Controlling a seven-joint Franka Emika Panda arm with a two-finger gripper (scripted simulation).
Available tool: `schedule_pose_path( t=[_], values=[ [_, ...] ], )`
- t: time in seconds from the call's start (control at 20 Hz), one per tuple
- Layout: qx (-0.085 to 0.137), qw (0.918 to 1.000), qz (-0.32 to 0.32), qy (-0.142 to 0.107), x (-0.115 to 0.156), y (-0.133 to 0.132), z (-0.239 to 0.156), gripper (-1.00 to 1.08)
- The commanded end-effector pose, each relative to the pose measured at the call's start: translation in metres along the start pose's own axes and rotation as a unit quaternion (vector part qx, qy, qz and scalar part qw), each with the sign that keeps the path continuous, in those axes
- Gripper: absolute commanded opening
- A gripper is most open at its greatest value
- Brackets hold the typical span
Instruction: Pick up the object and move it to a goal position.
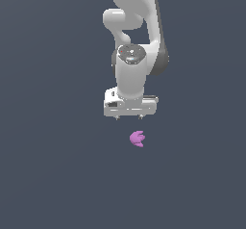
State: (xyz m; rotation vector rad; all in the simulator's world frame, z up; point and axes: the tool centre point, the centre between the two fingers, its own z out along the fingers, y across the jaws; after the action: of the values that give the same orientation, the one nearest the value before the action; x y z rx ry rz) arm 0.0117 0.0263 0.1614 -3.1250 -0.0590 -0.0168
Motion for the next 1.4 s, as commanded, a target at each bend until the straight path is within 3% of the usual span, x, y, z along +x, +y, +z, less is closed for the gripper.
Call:
schedule_pose_path(
  t=[0.0,0.8,1.35],
  values=[
    [0.0,0.9999,0.01,-0.001,0.003,-0.003,0.005,1.0],
    [-0.006,0.991,0.134,-0.004,0.031,-0.032,0.062,1.0],
    [-0.009,0.9872,0.159,-0.005,0.036,-0.039,0.075,1.0]
  ],
)
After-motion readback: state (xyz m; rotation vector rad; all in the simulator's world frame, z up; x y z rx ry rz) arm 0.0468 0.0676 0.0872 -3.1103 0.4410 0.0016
